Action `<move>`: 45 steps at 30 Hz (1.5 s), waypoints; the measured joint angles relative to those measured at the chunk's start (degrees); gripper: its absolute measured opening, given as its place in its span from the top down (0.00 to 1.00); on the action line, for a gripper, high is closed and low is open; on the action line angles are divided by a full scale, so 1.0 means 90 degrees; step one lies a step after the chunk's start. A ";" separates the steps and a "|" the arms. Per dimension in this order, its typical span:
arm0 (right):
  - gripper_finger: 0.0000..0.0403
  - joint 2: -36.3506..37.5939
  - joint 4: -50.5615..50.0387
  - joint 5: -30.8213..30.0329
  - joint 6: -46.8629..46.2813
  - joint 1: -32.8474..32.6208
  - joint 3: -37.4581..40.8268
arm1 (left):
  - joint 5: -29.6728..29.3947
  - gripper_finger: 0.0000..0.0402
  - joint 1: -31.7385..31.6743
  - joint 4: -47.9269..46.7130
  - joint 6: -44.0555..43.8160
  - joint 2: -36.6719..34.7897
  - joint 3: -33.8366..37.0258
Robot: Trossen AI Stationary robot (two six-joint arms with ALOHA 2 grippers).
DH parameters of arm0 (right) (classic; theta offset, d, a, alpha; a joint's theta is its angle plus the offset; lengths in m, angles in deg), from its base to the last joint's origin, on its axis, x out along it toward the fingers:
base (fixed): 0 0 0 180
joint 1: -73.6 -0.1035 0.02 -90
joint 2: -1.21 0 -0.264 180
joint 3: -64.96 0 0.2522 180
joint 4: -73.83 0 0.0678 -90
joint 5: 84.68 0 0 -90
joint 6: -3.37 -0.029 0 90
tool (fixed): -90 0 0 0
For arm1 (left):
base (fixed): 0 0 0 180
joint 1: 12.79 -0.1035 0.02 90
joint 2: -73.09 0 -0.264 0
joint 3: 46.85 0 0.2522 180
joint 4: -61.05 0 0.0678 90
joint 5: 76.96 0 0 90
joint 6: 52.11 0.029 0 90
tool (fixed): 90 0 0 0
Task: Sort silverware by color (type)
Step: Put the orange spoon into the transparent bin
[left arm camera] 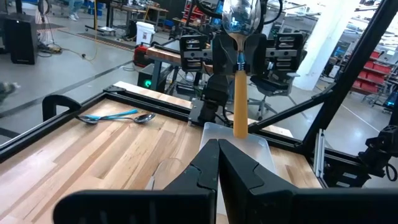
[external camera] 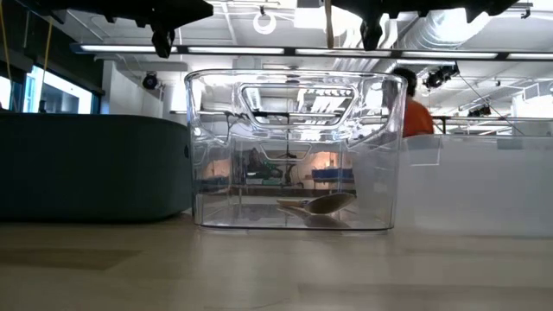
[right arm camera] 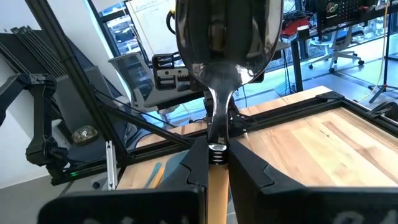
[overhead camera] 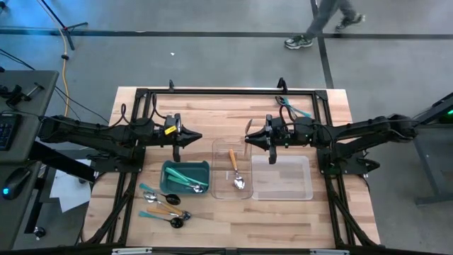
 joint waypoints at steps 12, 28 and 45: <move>0.95 0.0000 -0.0001 -0.0126 -0.0190 0.0000 -0.0007 | -0.0009 1.00 0.0000 0.0000 0.0078 0.0000 0.0000; 0.95 -0.1655 -0.3842 0.0002 -0.0680 -0.0287 -0.2783 | -0.0447 1.00 0.0002 -0.0007 0.0347 0.0000 0.0000; 0.95 -0.3971 -0.4423 0.0301 -0.3184 -0.0274 -0.2973 | -0.0677 1.00 0.0001 -0.0005 0.0342 0.0000 0.0000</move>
